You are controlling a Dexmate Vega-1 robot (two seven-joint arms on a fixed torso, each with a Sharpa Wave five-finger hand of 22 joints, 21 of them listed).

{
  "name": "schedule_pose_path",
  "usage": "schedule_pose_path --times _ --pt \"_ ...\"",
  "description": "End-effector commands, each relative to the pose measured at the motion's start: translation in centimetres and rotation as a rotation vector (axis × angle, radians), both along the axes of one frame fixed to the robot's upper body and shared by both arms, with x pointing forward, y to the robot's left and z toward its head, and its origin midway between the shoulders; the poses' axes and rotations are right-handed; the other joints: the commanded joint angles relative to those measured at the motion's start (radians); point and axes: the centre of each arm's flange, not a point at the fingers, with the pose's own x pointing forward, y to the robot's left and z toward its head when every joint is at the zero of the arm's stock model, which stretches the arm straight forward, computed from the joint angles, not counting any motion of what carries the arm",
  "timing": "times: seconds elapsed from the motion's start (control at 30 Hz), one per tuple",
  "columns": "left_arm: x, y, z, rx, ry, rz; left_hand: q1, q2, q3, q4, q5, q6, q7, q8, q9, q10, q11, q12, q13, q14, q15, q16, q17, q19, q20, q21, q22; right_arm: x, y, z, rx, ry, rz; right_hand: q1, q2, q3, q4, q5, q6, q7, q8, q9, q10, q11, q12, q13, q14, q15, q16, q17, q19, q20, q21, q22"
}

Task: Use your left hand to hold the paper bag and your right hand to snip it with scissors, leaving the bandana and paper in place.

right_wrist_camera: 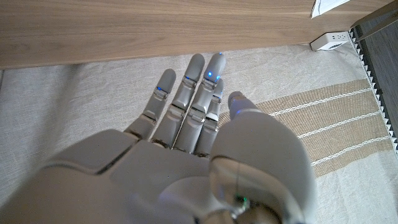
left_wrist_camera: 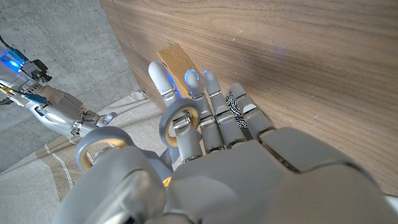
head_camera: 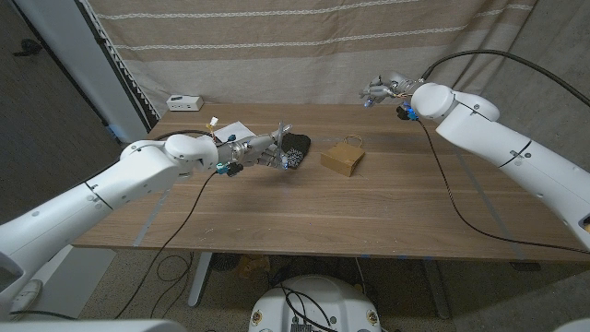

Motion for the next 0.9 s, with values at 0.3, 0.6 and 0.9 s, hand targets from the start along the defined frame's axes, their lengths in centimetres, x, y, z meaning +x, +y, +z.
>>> schedule_pose_path --times 0.3,0.6,0.9 --pt "-0.5 -0.5 -0.3 0.001 -0.039 0.007 -0.183 -0.174 -0.088 0.003 0.004 0.16 0.157 0.008 0.007 0.017 -0.005 0.009 0.008 0.014 0.0 0.016 0.004 0.005 -0.001 -0.007 0.0 0.1 -0.6 -0.5 0.0 0.027 -0.025 -0.009 -0.001 -0.005 0.0 0.003 -0.001 0.006 0.005 0.003 -0.004 0.001 0.009 -0.001 -0.007 -0.11 0.002 0.002 0.001 0.012 -0.008 0.003" --pt "-1.0 -0.6 -1.0 0.003 -0.04 0.006 -0.181 -0.173 -0.087 -0.008 0.006 0.163 0.155 -0.008 -0.015 0.027 -0.006 0.003 -0.008 0.007 -0.002 0.023 0.006 0.001 -0.006 -0.011 0.001 0.7 -0.2 -1.7 -0.087 0.091 -0.064 -0.029 -0.026 -0.04 -0.014 0.005 -0.102 -0.007 -0.021 0.001 -0.132 0.015 -0.028 0.011 -0.099 -0.098 -0.025 0.0 -0.034 0.02 -0.035 0.003" --pt "-1.4 -0.7 -1.5 -0.003 -0.033 0.002 -0.178 -0.172 -0.086 -0.017 0.008 0.172 0.156 -0.018 -0.034 0.031 -0.005 0.001 -0.015 0.004 -0.002 0.024 -0.002 -0.002 -0.008 -0.014 0.001 0.8 0.1 -3.1 -0.121 0.137 -0.07 -0.053 -0.043 -0.094 -0.038 0.022 -0.244 -0.016 -0.025 -0.011 -0.338 0.016 -0.104 -0.003 -0.286 -0.061 -0.065 0.007 -0.083 0.044 -0.076 0.004"
